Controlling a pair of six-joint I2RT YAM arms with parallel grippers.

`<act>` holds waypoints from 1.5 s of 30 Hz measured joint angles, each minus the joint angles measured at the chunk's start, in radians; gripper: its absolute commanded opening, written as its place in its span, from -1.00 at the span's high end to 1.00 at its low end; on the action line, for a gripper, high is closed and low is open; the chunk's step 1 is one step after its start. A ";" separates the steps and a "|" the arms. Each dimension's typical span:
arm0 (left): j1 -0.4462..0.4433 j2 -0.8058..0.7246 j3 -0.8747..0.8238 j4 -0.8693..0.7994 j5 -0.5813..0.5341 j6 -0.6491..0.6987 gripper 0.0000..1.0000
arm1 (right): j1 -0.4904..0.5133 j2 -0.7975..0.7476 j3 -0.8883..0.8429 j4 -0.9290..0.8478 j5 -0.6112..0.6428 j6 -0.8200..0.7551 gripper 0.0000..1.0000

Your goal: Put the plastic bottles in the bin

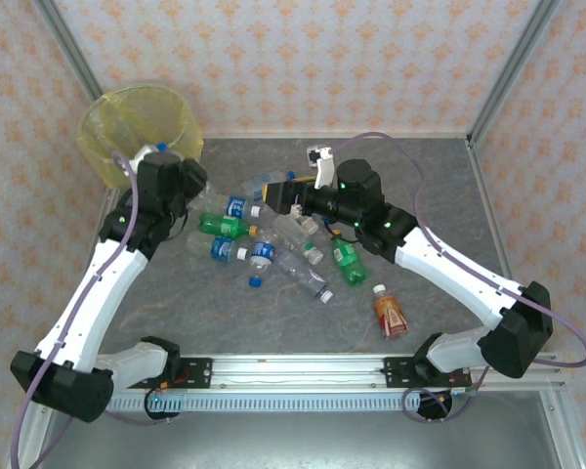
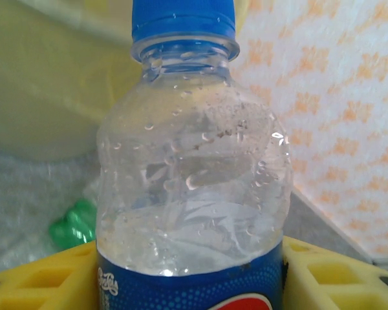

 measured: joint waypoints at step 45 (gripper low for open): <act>0.376 0.488 0.554 -0.012 -0.054 0.346 -0.98 | 0.003 -0.053 -0.004 -0.030 0.042 -0.007 -0.99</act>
